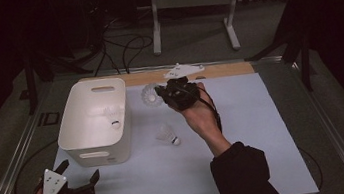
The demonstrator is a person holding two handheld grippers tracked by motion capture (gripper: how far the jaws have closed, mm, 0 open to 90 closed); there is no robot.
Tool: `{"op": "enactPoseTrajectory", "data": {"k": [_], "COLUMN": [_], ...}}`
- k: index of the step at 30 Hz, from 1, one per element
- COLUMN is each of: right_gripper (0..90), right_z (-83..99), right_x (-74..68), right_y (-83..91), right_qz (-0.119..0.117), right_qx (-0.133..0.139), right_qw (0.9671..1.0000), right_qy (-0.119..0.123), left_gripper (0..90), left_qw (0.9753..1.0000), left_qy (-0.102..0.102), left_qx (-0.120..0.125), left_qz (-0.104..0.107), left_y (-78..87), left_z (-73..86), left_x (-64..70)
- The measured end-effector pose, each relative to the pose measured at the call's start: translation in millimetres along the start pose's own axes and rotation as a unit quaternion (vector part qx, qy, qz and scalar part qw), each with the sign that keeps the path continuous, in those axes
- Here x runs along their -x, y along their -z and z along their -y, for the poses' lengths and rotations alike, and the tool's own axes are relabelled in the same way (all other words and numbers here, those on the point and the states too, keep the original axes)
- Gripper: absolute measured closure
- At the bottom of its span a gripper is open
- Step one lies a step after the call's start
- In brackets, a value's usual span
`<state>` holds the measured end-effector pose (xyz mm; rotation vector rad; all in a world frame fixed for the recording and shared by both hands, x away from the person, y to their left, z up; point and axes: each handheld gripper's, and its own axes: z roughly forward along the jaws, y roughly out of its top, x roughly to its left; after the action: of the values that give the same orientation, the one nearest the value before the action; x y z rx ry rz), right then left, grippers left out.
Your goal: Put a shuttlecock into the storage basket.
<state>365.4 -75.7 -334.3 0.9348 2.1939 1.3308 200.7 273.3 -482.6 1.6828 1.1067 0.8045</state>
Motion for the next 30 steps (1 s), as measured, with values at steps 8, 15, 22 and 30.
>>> {"op": "enactPoseTrajectory", "data": {"k": [8,15,22,30], "right_gripper": [89.2,89.2,89.1,89.2], "right_z": [-2.3,-3.8,-5.6,-5.7], "right_x": [-4.3,-7.8,-11.3,-14.5], "right_y": [0.0,-0.5,-0.9,-2.2], "right_qz": [-0.005,-0.008,-0.01,-0.015], "right_qx": [0.001,0.002,0.004,0.005], "right_qw": [1.0,0.9999,0.9999,0.9998], "right_qy": [0.004,0.009,0.013,0.014], "left_gripper": [0.1,0.1,0.1,0.1], "left_qw": [1.0,1.0,1.0,1.0], "left_qy": [-0.001,-0.001,-0.001,-0.001], "left_qx": [-0.001,-0.001,-0.001,-0.001], "left_qz": [0.0,0.0,0.0,0.0], "left_y": [0.1,0.0,0.2,0.3], "left_z": [0.0,0.0,-0.1,-0.1], "left_x": [-0.2,-0.1,-0.2,-0.2]}}
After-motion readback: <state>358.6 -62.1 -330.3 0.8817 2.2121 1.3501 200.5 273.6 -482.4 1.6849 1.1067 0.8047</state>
